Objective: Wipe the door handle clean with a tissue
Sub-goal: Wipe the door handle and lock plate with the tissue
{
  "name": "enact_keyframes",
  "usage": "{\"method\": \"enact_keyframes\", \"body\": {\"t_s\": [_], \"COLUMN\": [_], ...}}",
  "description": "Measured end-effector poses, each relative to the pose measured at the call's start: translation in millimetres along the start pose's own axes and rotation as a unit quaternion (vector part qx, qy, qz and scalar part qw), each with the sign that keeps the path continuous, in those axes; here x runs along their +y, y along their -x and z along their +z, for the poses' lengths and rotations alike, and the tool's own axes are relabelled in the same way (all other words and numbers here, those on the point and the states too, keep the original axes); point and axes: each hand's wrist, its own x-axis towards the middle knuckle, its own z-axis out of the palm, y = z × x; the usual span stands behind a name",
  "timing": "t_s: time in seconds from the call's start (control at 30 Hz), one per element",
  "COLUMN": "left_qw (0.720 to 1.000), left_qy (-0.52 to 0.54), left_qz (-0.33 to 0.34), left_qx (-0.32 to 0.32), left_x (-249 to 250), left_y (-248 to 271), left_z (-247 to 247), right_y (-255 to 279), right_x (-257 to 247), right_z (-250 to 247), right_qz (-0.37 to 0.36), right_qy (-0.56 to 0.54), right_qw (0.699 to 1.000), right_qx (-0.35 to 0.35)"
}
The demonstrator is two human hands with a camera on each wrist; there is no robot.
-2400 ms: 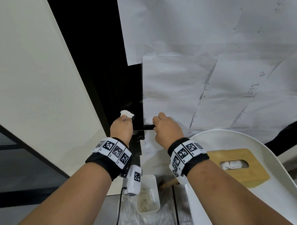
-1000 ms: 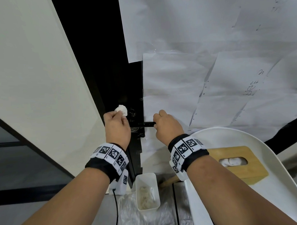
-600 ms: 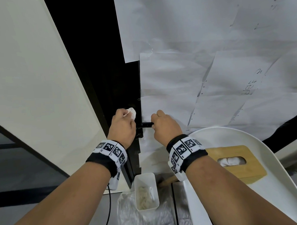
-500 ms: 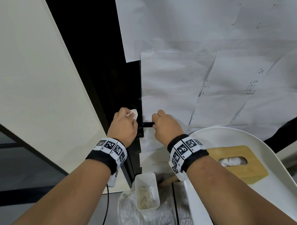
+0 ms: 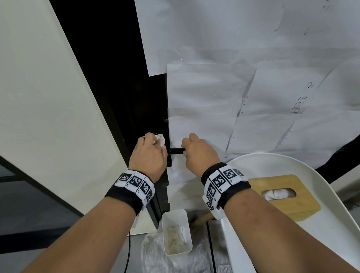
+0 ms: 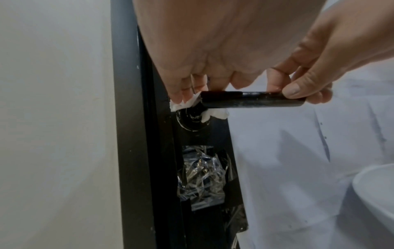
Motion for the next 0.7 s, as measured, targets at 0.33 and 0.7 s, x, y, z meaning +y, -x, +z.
{"method": "enact_keyframes", "body": {"t_s": [0.33, 0.7], "left_qw": [0.999, 0.971], "left_qy": [0.018, 0.216], "left_qz": [-0.033, -0.099], "left_qx": [-0.031, 0.024], "left_x": [4.8, 2.4], "left_y": [-12.0, 9.9], "left_z": [1.7, 5.2], "right_y": [0.9, 1.5], "right_x": [-0.4, -2.9], "right_z": [-6.4, -8.4], "right_qz": [0.005, 0.006], "right_qy": [-0.004, -0.013], "right_qw": [1.0, 0.999], "right_qx": [-0.02, -0.034]}}
